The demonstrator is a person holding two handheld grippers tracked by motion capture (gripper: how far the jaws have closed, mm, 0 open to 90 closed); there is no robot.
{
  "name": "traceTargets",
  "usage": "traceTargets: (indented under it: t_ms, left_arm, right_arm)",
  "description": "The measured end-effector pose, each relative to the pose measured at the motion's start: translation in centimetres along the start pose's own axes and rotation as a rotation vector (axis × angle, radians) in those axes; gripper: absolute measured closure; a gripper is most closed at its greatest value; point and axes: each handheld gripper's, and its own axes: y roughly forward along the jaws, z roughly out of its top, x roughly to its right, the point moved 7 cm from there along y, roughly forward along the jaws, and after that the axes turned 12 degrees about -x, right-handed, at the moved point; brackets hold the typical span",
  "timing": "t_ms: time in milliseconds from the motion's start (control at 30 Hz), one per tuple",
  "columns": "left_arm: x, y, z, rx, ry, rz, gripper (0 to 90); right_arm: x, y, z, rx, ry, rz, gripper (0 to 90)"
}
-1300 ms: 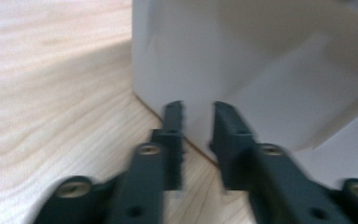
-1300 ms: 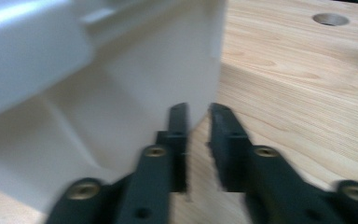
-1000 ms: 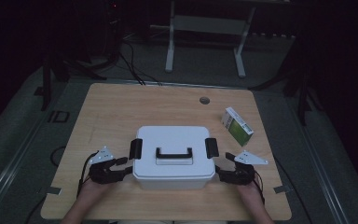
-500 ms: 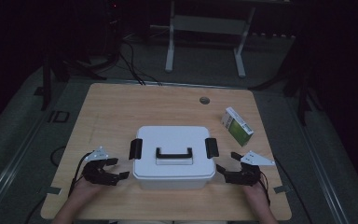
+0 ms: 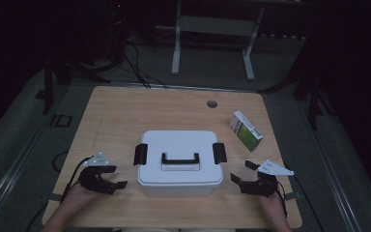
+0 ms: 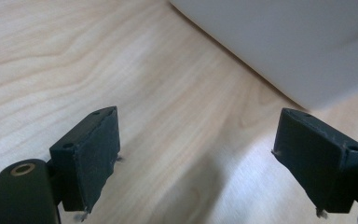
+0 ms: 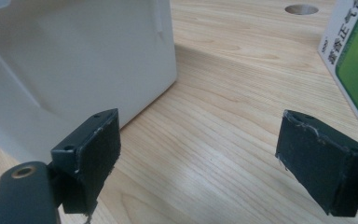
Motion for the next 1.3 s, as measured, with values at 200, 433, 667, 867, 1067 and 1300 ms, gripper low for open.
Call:
traceTargets:
  t_ms: [200,433,667,867,1067,1300]
  left_arm:
    - [-0.6,-0.8,-0.6,-0.07,0.006,0.023,14.6]
    - [-1.1,-1.7,-1.4,-0.15,0.012,0.027,14.6]
    - [-1.0,-2.6,-1.6,-0.256,0.051,0.05,14.6]
    - [-0.8,-3.6,-1.3,-0.34,0.089,0.059,14.6]
    - [-0.6,-4.4,-0.9,-0.418,0.12,0.061,14.6]
    - [-0.3,-5.2,-0.8,-0.514,0.158,0.065,14.6]
  right_arm:
    - [0.4,-0.5,-0.4,0.0,0.004,-0.004,13.5]
    - [0.6,-0.9,-0.6,0.0,0.001,-0.009,13.4]
    - [0.8,-1.2,-0.7,0.002,0.002,-0.016,13.4]
    - [0.9,-1.3,-0.8,0.007,0.008,-0.019,13.4]
    - [1.0,-1.4,-0.9,0.01,0.012,-0.02,13.4]
    - [1.0,-1.5,-0.9,0.009,0.011,-0.021,13.4]
